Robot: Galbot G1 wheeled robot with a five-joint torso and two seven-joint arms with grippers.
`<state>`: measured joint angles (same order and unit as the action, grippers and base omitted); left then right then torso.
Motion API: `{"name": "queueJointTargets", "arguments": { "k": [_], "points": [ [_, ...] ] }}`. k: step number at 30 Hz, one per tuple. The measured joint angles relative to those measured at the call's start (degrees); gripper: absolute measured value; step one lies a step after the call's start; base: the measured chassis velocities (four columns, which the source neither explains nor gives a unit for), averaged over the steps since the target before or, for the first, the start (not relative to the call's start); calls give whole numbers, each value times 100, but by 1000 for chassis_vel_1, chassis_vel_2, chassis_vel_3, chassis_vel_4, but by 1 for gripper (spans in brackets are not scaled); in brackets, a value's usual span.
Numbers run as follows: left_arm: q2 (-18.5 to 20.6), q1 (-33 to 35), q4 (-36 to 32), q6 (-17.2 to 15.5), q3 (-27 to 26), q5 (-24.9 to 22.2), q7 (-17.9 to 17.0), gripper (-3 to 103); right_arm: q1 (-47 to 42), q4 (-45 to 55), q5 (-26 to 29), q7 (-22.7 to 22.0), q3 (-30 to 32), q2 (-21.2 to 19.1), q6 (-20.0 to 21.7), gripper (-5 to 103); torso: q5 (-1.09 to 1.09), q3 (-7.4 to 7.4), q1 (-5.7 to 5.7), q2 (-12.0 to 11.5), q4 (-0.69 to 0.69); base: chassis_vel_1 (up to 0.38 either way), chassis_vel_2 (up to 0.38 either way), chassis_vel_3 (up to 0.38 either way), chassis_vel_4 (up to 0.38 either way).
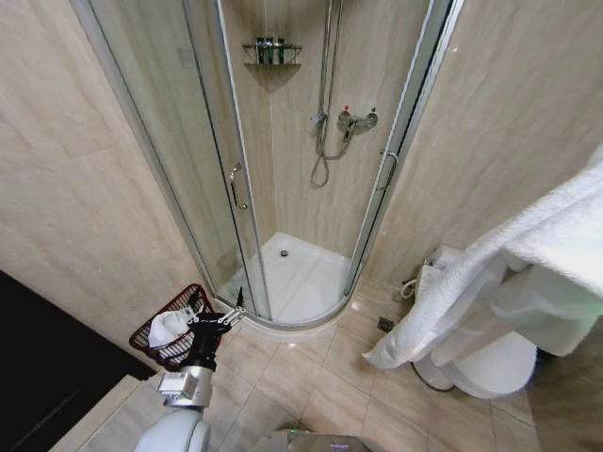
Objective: Discard the used towel into the hamper.
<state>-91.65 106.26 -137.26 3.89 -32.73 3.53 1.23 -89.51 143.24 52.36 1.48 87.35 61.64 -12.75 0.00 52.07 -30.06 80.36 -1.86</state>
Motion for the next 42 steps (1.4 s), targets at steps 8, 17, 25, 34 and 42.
{"name": "queueJointTargets", "arguments": {
  "k": [8,17,25,34,42],
  "points": [
    [0,0,0,0,0,0,0,100,3,0,0,18,-10,11,-3,14,0,-5,4,-12,0,0,0,0,0],
    [0,0,1,0,0,0,0,100,7,0,-2,39,-11,18,-11,14,0,-20,17,-38,0,0,0,0,0],
    [0,0,0,0,0,0,0,100,9,0,-2,41,-5,19,-13,14,0,-31,26,-57,0,64,69,71,62],
    [0,0,0,0,0,0,0,100,4,0,7,37,25,14,-14,14,0,-38,31,-69,-2,93,83,93,87],
    [0,0,0,0,0,0,0,100,-9,0,16,34,35,22,-14,14,0,-41,35,-76,1,15,12,11,10]
  ]
}}
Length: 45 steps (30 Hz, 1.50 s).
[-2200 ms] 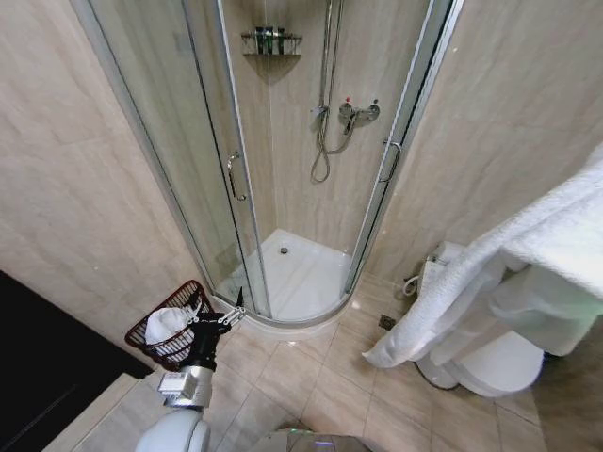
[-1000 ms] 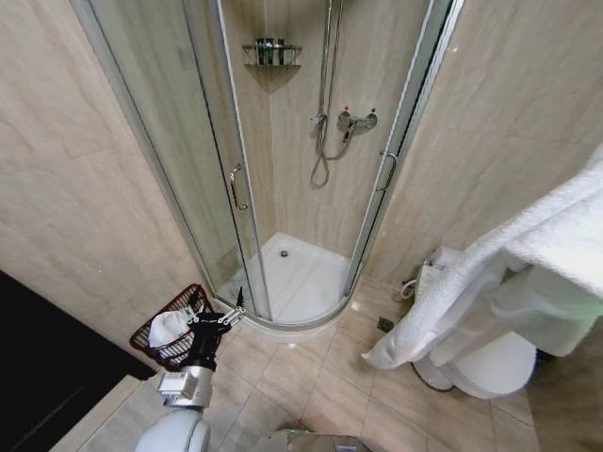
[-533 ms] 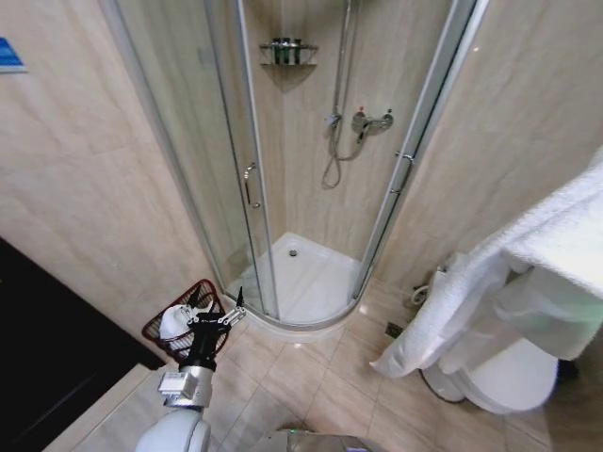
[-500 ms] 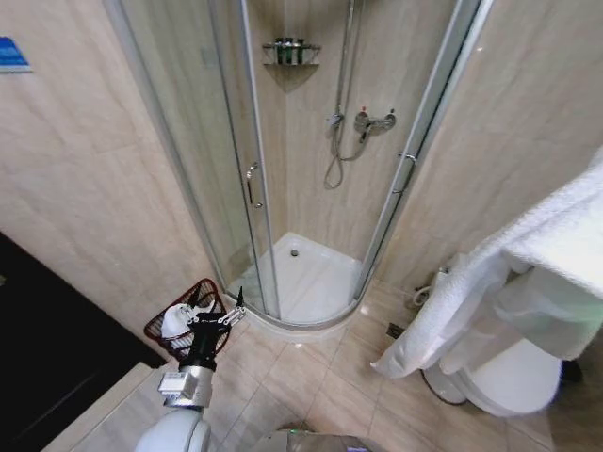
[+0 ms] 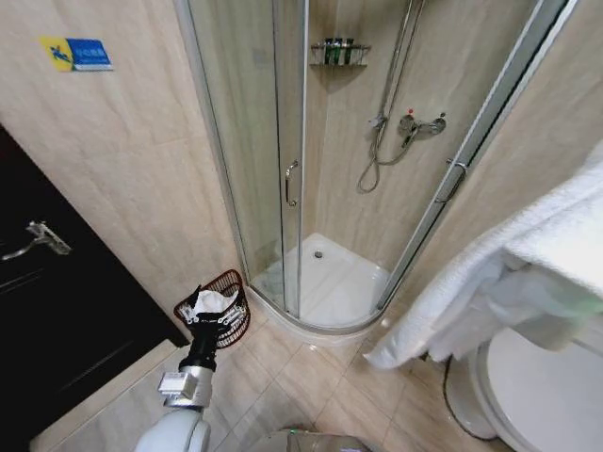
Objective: Discard the used towel into the hamper.
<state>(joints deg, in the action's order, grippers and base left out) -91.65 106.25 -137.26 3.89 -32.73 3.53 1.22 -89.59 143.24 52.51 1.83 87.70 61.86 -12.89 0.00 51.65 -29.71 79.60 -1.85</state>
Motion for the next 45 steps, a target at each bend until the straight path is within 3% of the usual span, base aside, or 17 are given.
{"name": "queueJointTargets", "arguments": {
  "k": [15,45],
  "points": [
    [0,0,0,0,0,0,0,100,-22,0,13,9,1,26,-10,14,0,121,-103,225,-1,0,0,0,0],
    [0,0,0,0,0,0,0,100,-1,0,20,37,9,5,-57,14,0,115,-96,211,-1,42,47,46,47]
  ]
}}
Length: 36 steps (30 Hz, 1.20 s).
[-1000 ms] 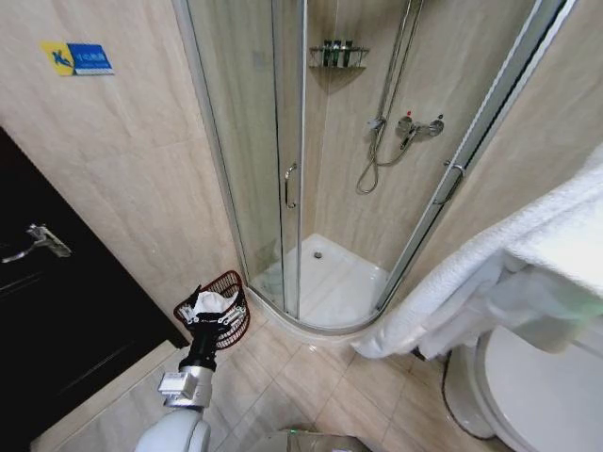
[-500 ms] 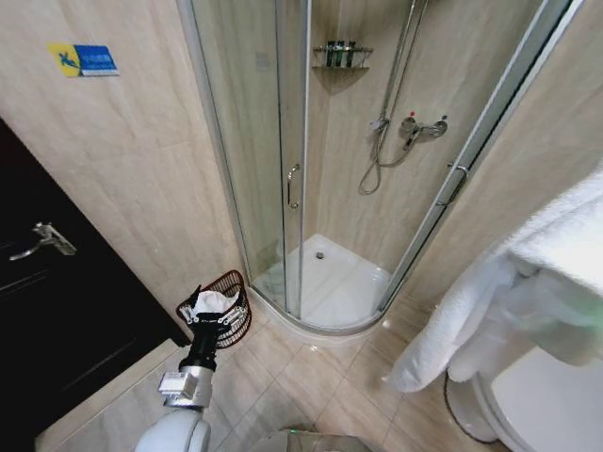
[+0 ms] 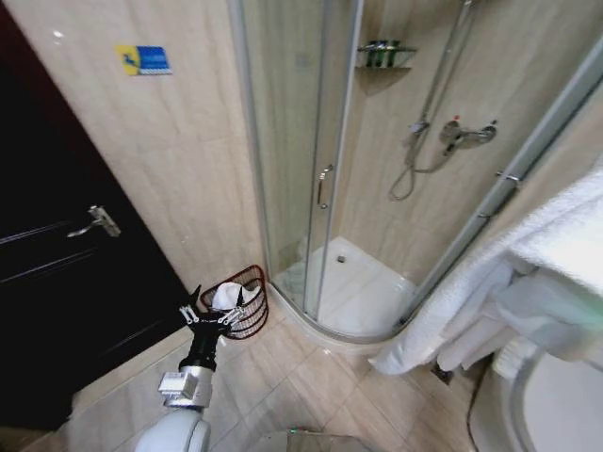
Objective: Discard the used towel into the hamper.
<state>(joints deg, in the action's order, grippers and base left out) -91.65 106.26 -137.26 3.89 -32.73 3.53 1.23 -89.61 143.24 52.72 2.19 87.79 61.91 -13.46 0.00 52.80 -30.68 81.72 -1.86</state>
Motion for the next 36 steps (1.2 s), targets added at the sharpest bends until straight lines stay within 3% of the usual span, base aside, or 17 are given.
{"name": "queueJointTargets", "arguments": {
  "k": [15,35,36],
  "points": [
    [-1,0,0,0,0,0,0,100,-2,0,-75,24,7,26,1,14,0,-2,2,-5,0,94,96,84,88],
    [4,0,0,0,-2,0,0,100,28,5,1,-24,-76,-11,-43,14,7,-5,4,-8,0,151,146,-143,-146],
    [4,0,0,0,-2,0,0,100,29,4,2,0,-84,-12,-46,14,0,-5,4,-8,0,96,43,-31,-50]
  ]
}}
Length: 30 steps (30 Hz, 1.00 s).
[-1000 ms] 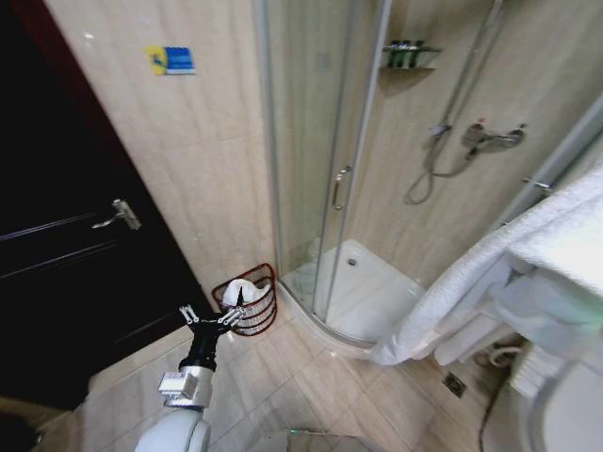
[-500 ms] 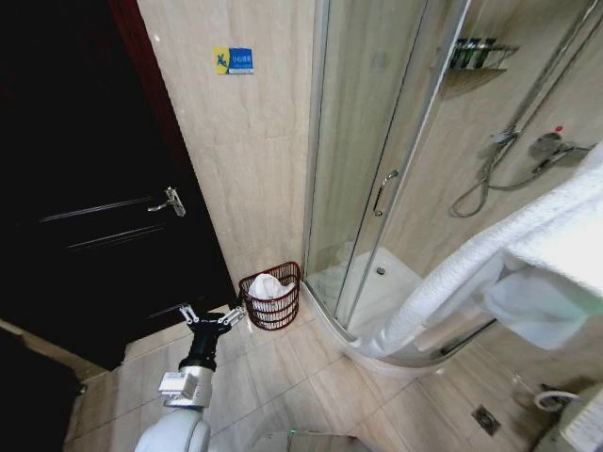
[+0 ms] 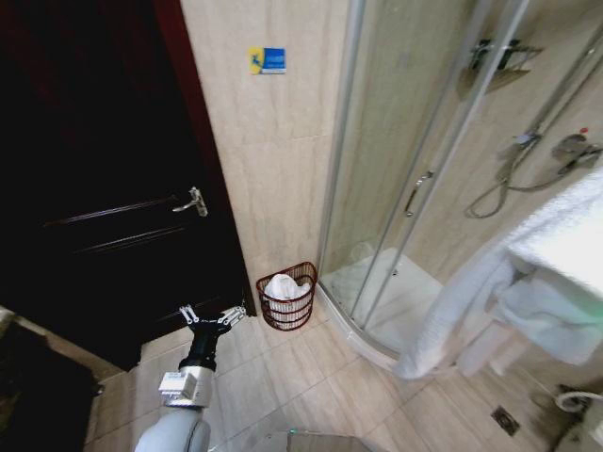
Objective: Discard the used towel into the hamper.
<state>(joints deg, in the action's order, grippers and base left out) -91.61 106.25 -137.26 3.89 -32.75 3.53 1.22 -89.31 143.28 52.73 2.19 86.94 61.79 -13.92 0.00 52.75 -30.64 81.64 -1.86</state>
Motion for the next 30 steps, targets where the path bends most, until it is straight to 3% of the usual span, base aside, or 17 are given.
{"name": "queueJointTargets", "arguments": {
  "k": [13,30],
  "points": [
    [-5,0,0,0,3,0,0,100,40,-5,-9,99,-112,-6,-43,14,3,0,0,0,0,-10,-18,45,41],
    [-4,0,0,0,2,0,0,100,95,-5,-14,180,-257,-16,-128,14,0,0,0,-1,0,92,100,79,86]
  ]
}}
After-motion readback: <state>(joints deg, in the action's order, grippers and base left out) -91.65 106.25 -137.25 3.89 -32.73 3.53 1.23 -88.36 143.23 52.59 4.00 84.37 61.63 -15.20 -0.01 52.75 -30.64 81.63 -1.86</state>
